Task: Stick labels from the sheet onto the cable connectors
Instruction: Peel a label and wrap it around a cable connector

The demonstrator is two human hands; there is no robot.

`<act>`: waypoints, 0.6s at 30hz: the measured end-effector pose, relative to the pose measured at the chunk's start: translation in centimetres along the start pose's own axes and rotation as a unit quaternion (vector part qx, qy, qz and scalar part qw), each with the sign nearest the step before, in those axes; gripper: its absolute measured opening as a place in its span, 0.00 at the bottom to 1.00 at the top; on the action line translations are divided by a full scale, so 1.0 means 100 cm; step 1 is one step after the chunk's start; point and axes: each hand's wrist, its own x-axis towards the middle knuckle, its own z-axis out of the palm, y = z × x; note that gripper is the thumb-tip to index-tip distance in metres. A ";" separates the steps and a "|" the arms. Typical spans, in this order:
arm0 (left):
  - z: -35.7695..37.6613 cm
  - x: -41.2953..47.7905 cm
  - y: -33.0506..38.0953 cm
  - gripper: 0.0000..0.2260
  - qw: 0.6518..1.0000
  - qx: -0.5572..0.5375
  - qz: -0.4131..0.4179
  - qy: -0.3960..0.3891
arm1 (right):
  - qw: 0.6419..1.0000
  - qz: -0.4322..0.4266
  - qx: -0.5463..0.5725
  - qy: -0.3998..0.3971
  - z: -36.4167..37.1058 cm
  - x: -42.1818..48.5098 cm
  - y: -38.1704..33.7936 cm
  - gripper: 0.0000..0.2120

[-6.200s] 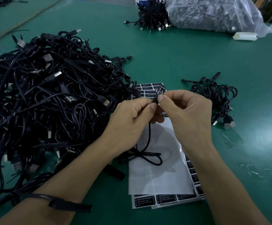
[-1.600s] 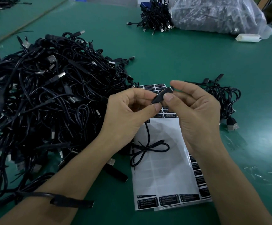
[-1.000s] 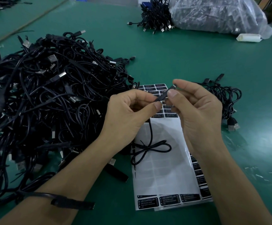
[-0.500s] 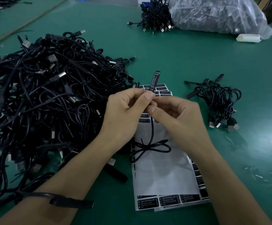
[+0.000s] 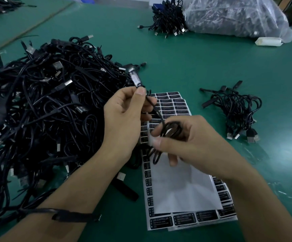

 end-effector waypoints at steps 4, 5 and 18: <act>-0.001 0.000 0.000 0.07 1.000 -0.007 -0.017 -0.013 | 0.986 -0.003 0.048 0.161 -0.008 0.004 0.007 0.03; -0.001 0.000 0.000 0.06 1.000 -0.003 -0.019 -0.016 | 0.976 -0.004 0.053 0.213 -0.012 0.005 0.010 0.04; 0.001 -0.004 -0.002 0.07 0.995 0.070 0.018 -0.069 | 0.840 0.152 -0.155 0.498 -0.051 -0.004 0.034 0.35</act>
